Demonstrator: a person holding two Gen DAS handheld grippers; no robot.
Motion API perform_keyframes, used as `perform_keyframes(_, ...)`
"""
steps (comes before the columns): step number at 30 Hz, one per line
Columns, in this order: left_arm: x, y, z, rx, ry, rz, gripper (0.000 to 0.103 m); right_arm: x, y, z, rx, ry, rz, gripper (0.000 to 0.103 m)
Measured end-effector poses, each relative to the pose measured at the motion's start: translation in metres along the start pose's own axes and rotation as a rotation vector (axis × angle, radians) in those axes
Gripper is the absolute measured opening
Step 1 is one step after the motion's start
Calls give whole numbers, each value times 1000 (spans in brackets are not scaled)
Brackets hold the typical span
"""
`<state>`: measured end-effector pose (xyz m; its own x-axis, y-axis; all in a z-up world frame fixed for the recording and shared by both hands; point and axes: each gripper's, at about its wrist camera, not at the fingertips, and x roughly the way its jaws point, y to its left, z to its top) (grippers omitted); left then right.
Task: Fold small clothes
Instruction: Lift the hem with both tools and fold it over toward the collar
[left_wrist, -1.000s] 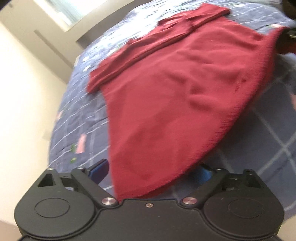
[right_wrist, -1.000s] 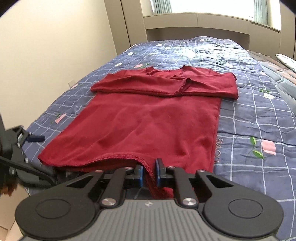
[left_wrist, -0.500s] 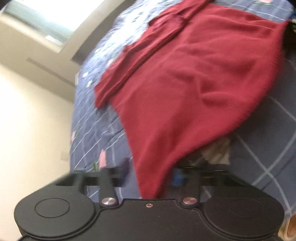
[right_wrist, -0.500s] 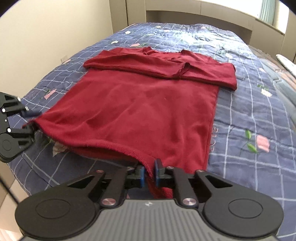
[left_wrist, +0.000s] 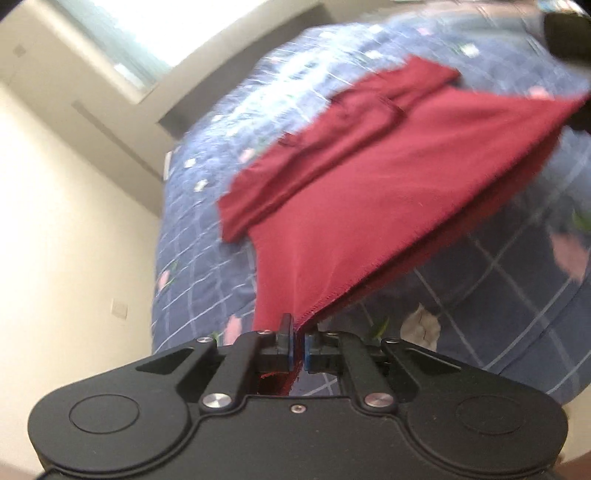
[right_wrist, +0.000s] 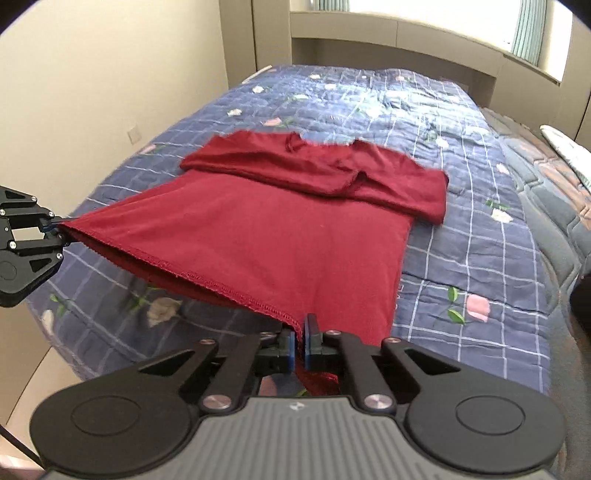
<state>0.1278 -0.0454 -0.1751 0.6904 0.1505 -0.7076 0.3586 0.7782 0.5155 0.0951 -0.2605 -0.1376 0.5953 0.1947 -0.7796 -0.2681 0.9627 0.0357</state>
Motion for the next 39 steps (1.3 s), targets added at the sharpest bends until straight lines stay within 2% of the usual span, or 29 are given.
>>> perform_keyframes(3,-30,10,1,-50,9,-12,4,-28,6,-6,14,5,18,5)
perform_keyframes(9,-89,11,-16,-77,43,-77,4,-75,10,-32,72,14,24,5)
perform_keyframes(13,-112,5,-31,-91,80,-117,5,-81,13,-40,83,35,19,5)
perform_keyframes(16,-115,3,-36,-116,115,-139,5,-78,11,-38,90,43,15,5)
perform_keyframes(22,-109,8,-30,-104,120,-131,5,-73,13,-37,113,33,-7,5)
perform_keyframes(28,-92,16,-21,-110,136,-165,6,-58,9,-25,135,25,-40,5)
perform_keyframes(33,-66,28,-5,-125,136,-202,5,-34,4,6,132,32,-71,6)
perform_keyframes(39,-26,65,40,-147,111,-244,6,0,-12,64,133,17,-109,6)
